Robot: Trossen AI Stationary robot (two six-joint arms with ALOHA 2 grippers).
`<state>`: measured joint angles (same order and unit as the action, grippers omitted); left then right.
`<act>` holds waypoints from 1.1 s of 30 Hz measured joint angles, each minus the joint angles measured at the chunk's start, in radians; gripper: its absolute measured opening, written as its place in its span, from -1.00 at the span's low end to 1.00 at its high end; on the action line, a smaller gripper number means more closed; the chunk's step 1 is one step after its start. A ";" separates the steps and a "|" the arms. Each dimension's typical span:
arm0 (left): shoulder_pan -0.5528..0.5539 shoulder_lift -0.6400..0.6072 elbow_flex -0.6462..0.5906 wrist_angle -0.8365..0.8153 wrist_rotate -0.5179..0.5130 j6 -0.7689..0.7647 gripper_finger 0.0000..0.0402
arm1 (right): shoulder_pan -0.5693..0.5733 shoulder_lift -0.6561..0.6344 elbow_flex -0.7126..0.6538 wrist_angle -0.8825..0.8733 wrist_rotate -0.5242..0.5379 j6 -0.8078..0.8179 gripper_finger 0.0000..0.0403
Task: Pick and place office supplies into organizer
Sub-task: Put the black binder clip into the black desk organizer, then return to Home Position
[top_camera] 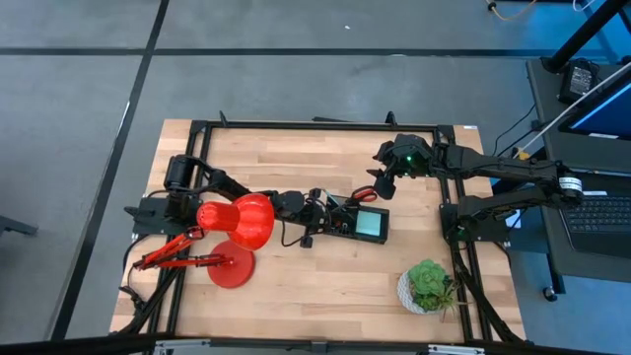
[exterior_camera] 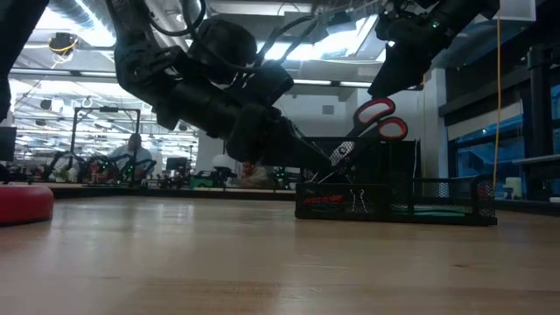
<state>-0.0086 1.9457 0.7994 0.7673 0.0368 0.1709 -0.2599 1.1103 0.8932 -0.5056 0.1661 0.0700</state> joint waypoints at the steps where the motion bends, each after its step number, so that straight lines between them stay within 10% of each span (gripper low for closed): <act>1: 0.000 0.000 0.000 0.000 0.000 -0.001 -0.70 | 0.000 0.000 0.000 0.000 0.000 0.000 0.11; 14: 0.001 -0.080 -0.005 -0.036 0.045 0.008 -0.39 | 0.000 0.000 0.000 -0.002 0.000 0.000 0.11; 33: 0.297 -0.622 -0.260 -0.202 0.093 0.048 -0.41 | -0.023 -0.021 0.000 0.076 -0.003 -0.030 0.11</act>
<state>0.2887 1.3233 0.5398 0.5650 0.1296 0.2192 -0.2825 1.0897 0.8930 -0.4299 0.1635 0.0396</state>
